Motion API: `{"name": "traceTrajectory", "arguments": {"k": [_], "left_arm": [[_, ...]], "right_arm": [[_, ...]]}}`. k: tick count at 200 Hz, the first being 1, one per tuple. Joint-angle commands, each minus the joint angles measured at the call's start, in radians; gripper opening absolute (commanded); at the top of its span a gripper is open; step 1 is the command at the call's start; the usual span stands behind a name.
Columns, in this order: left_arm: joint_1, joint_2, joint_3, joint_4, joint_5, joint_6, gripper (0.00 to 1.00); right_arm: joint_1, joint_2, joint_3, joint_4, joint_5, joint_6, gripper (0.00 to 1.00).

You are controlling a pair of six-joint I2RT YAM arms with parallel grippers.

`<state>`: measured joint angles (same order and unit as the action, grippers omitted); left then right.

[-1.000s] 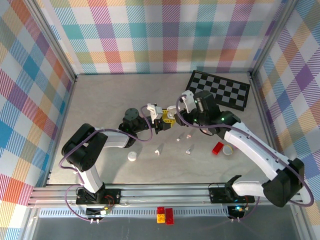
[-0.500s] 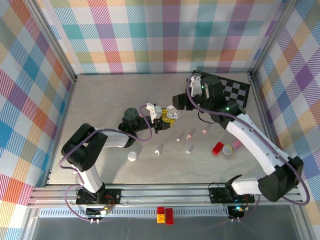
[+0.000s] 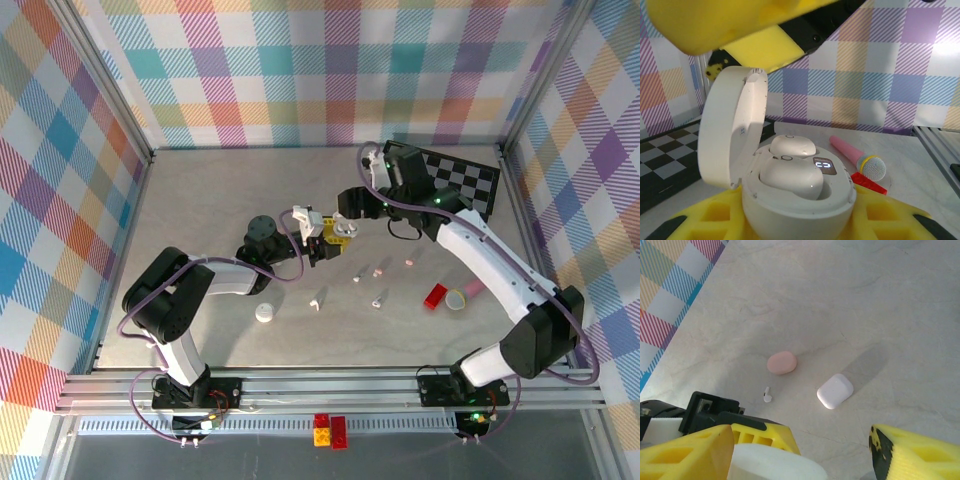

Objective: Insert the wireless bluetooth earbuds into the charging case

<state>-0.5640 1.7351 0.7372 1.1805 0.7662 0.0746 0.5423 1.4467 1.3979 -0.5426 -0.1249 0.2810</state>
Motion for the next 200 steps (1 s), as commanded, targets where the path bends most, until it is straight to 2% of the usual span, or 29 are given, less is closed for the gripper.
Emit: {"name": "traceTrajectory", "arguments": {"k": [1,55,75,89,115,139,154,200], "left_arm": [[0.013,-0.045,0.020,0.039,0.005,-0.002,0.36],[0.013,-0.068,0.026,0.019,-0.011,-0.013,0.35],[0.013,-0.075,0.027,0.005,-0.016,-0.012,0.35],[0.012,-0.079,0.028,0.007,-0.020,-0.016,0.35],[0.013,-0.088,0.034,0.007,-0.029,-0.025,0.34],[0.012,-0.092,0.041,0.009,-0.033,-0.030,0.34],[0.012,-0.094,0.045,0.010,-0.031,-0.033,0.34],[0.009,-0.104,0.057,0.010,-0.018,-0.056,0.34]], "right_arm": [[-0.007,-0.059,-0.031,-0.022,-0.013,0.010,0.73],[-0.007,-0.096,-0.045,-0.053,-0.048,-0.006,0.73],[-0.016,-0.117,-0.051,-0.039,-0.079,0.033,0.73],[-0.054,-0.137,-0.074,0.006,-0.174,0.117,0.74],[-0.151,-0.168,-0.191,0.178,-0.450,0.340,0.76],[-0.176,-0.172,-0.282,0.337,-0.633,0.486,0.76],[-0.176,-0.170,-0.319,0.398,-0.706,0.538,0.76],[-0.174,-0.170,-0.412,0.592,-0.796,0.670,0.74]]}}
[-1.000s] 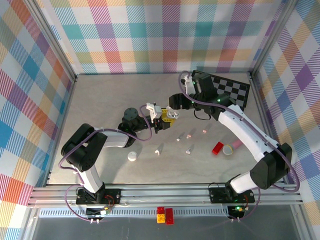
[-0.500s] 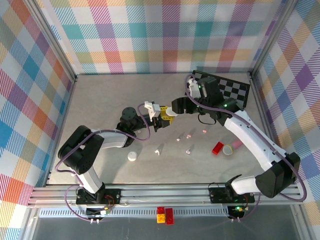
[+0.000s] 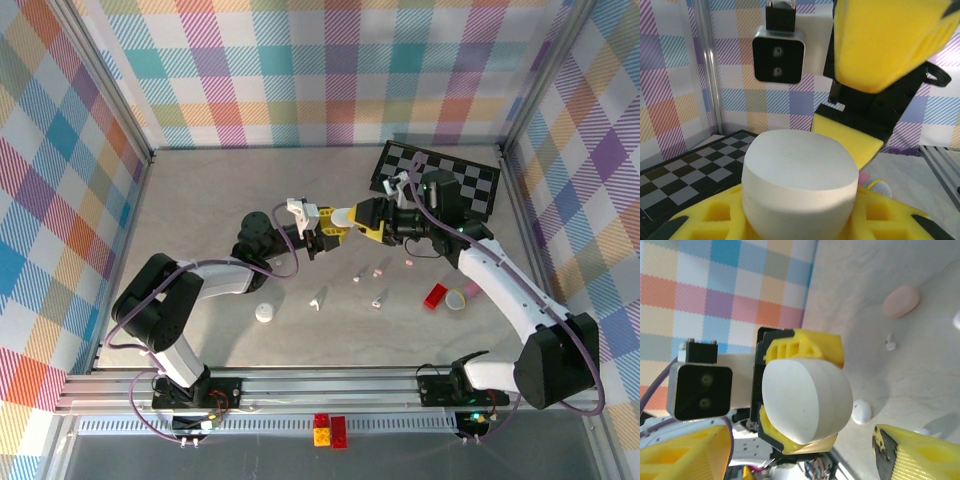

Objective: Insert the wireless bluetooth earbuds into the charging case

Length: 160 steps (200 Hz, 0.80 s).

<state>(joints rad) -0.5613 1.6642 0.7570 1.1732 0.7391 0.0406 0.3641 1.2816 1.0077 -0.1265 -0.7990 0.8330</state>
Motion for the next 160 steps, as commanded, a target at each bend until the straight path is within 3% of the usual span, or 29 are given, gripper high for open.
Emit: {"name": "traceTrajectory", "arguments": {"k": [1,61,98,160], "left_arm": [[0.006,-0.034,0.038,0.017,0.009,-0.022,0.34],[-0.008,-0.052,0.025,0.021,0.007,-0.041,0.34],[-0.009,-0.066,0.017,0.018,0.009,-0.041,0.34],[-0.009,-0.071,0.013,0.009,0.014,-0.033,0.34]], "right_arm": [[0.004,-0.004,-0.022,0.179,-0.125,0.121,0.74],[0.004,0.071,-0.038,0.388,-0.154,0.260,0.67],[0.003,0.098,-0.035,0.379,-0.138,0.253,0.64],[0.004,0.101,-0.053,0.414,-0.126,0.268,0.31]]}}
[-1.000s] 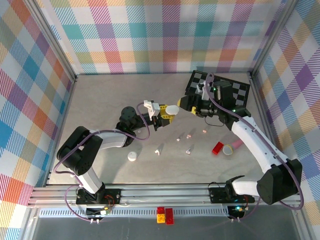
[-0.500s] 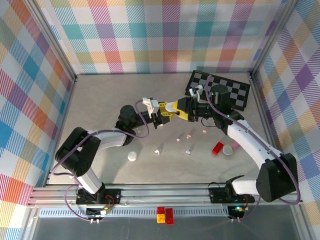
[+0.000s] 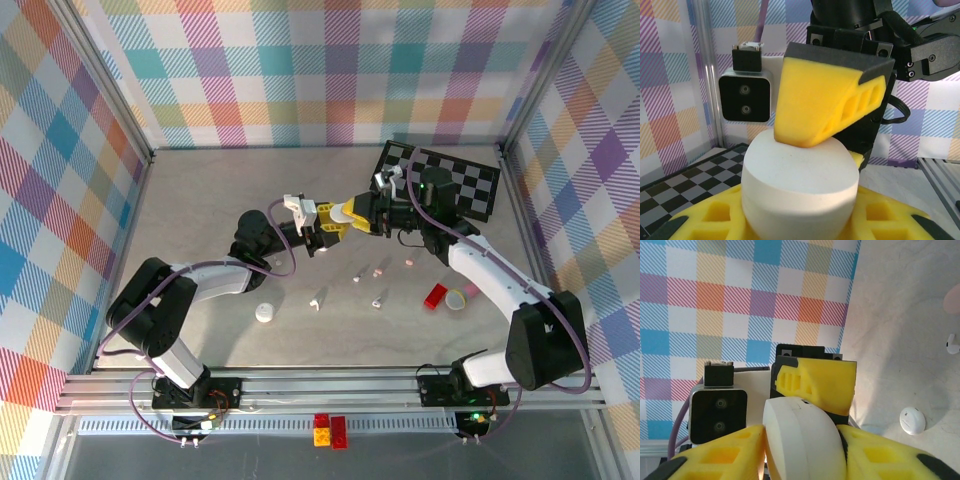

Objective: Insert the wireless bluetooth earbuds into the charging case

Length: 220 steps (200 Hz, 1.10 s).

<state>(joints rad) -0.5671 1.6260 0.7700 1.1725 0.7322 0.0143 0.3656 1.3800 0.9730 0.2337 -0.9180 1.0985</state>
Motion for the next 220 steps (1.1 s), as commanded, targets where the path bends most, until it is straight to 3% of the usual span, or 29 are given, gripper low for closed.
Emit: {"name": "traceTrajectory", "arguments": {"k": [1,49,57,73,107,149,197,220], "left_arm": [[-0.004,-0.033,0.000,0.010,0.021,-0.007,0.34],[-0.004,-0.058,-0.017,-0.027,0.010,-0.007,0.64],[-0.004,-0.067,-0.024,-0.038,0.001,-0.007,0.73],[-0.003,-0.095,-0.050,-0.072,-0.034,-0.006,1.00],[-0.004,-0.225,-0.126,-0.269,-0.159,-0.015,1.00],[-0.016,-0.403,-0.124,-0.746,-0.399,-0.016,1.00],[-0.025,-0.511,-0.146,-0.963,-0.623,-0.173,1.00],[-0.025,-0.526,-0.071,-1.169,-0.703,-0.218,1.00]], "right_arm": [[0.002,0.002,-0.018,0.056,-0.007,0.002,0.31],[0.000,-0.019,-0.032,0.028,0.042,-0.048,0.21],[-0.002,-0.024,-0.036,0.022,0.059,-0.060,0.21],[-0.023,-0.041,-0.061,-0.014,0.142,-0.085,0.22],[-0.088,-0.042,-0.143,-0.067,0.295,-0.130,0.21],[-0.100,0.113,-0.127,-0.079,0.365,-0.208,0.21],[-0.100,0.302,-0.072,-0.053,0.414,-0.263,0.20],[-0.100,0.375,-0.060,-0.060,0.440,-0.292,0.21]]}}
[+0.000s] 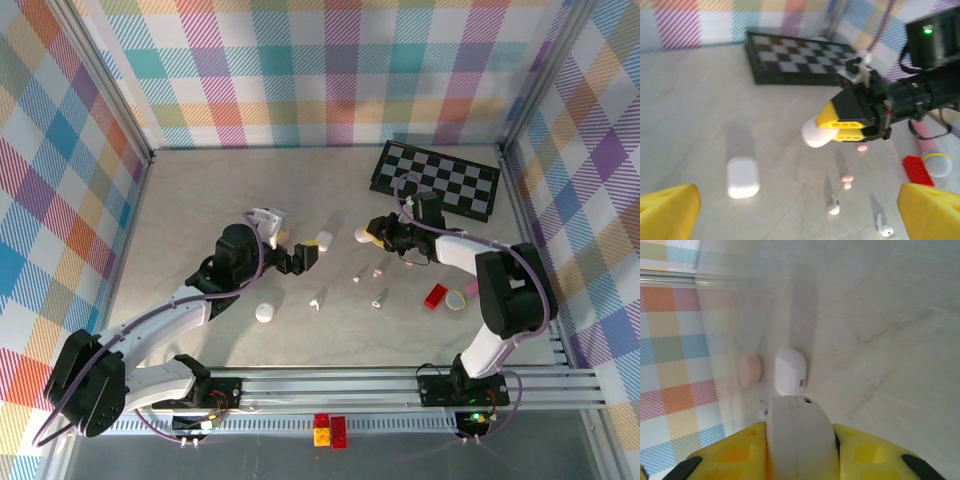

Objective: Insert the wireless bluetooth earbuds into the charging case

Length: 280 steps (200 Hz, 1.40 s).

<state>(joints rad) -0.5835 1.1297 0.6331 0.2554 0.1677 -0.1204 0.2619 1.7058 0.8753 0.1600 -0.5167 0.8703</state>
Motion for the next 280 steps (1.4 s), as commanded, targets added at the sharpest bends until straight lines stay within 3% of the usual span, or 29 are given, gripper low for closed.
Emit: {"name": "traceTrajectory", "arguments": {"k": [1,50,108,135,170,217,280], "left_arm": [[-0.009,-0.028,0.071,-0.260,-0.141,-0.081,1.00],[-0.009,0.067,0.176,-0.462,-0.220,-0.080,1.00],[-0.025,0.232,0.293,-0.512,-0.215,-0.102,0.97],[-0.027,0.405,0.441,-0.634,-0.248,-0.080,0.94],[-0.040,0.600,0.640,-0.728,-0.233,-0.059,0.89],[-0.054,0.822,0.881,-0.879,-0.263,-0.034,0.91],[-0.068,1.025,1.088,-1.001,-0.248,0.043,0.83]], "right_arm": [[0.003,0.052,0.038,0.013,0.040,-0.064,0.21],[0.003,0.131,0.040,0.005,0.095,-0.101,0.25],[0.000,0.002,0.045,-0.151,0.259,-0.208,0.64],[-0.001,-0.092,0.045,-0.228,0.321,-0.250,0.74],[-0.001,-0.233,0.019,-0.339,0.337,-0.289,0.77],[-0.001,-0.414,-0.043,-0.454,0.392,-0.336,0.78],[-0.001,-0.479,-0.054,-0.495,0.408,-0.350,0.78]]}}
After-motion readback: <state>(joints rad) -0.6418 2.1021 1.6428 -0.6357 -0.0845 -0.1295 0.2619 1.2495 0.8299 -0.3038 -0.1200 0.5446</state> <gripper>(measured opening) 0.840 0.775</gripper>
